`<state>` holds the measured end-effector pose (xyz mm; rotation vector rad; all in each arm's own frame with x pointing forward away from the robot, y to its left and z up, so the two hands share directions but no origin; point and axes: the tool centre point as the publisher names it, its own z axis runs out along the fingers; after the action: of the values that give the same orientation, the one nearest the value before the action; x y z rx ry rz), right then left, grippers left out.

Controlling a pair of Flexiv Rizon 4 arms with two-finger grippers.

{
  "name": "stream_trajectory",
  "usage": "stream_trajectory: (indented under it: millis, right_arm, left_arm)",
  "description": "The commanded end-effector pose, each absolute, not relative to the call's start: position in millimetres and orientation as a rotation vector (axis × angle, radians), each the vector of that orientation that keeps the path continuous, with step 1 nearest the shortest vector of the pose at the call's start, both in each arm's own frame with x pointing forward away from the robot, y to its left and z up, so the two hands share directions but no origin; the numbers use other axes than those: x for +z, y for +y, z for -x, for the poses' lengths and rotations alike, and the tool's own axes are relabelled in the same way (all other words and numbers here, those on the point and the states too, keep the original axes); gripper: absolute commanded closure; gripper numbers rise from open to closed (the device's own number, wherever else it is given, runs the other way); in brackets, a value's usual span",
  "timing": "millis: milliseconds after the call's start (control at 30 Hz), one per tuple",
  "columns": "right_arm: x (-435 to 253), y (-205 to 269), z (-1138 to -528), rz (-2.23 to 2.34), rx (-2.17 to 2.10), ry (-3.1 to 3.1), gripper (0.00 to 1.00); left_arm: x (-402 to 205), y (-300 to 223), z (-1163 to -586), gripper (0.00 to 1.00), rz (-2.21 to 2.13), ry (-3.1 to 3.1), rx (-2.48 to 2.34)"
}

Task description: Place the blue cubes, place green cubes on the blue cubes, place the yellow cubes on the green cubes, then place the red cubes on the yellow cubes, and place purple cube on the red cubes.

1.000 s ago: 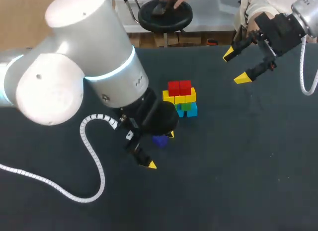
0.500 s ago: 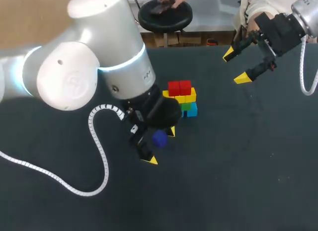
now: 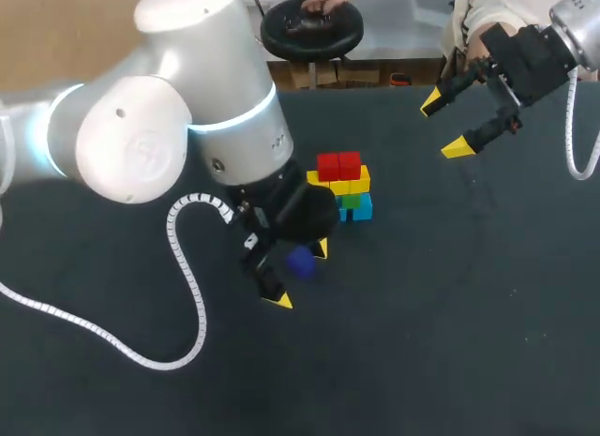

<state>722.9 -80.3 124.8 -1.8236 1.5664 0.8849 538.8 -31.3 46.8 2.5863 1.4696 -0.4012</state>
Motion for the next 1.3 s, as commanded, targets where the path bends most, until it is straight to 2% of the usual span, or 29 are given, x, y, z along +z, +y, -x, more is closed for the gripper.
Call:
stream_trajectory:
  millis: [33, 567, 700, 800, 933, 1033, 1067, 1133, 1233, 1267, 1300]
  right_arm:
    - [125, -80, -722, 1.823, 0.883, 1.568, 0.00]
    - [125, -80, -722, 1.823, 0.883, 1.568, 0.00]
    - [125, -80, -722, 1.823, 0.883, 1.568, 0.00]
    - [125, -80, -722, 1.823, 0.883, 1.568, 0.00]
    - [125, -80, -722, 1.823, 0.883, 1.568, 0.00]
    - [125, -80, -722, 1.823, 0.883, 1.568, 0.00]
    - [125, -80, -722, 1.823, 0.883, 1.568, 0.00]
    - [125, -80, -722, 1.823, 0.883, 1.568, 0.00]
    - [125, -80, -722, 1.823, 0.883, 1.568, 0.00]
    - [125, -80, -722, 1.823, 0.883, 1.568, 0.00]
    - [125, -80, -722, 1.823, 0.883, 1.568, 0.00]
  left_arm:
    - [42, -39, -548, 0.00, -2.613, 1.465, -0.424]
    - [38, -40, -549, 0.00, -2.658, 1.467, -0.437]
    - [35, -40, -546, 0.08, -2.660, 1.475, -0.443]
    - [33, -39, -542, 0.09, -2.656, 1.483, -0.450]
    - [31, -35, -535, 0.26, -2.642, 1.502, -0.457]
    - [29, -33, -530, 0.41, -2.635, 1.533, -0.475]
    - [28, -32, -528, 0.51, -2.635, 1.533, -0.475]
    - [27, -31, -525, 0.60, -2.624, 1.565, -0.488]
    - [27, -27, -521, 0.52, -2.614, 1.588, -0.488]
    - [29, -26, -520, 0.32, -2.598, 1.593, -0.484]
    - [32, -26, -520, 0.00, -2.589, 1.592, -0.478]
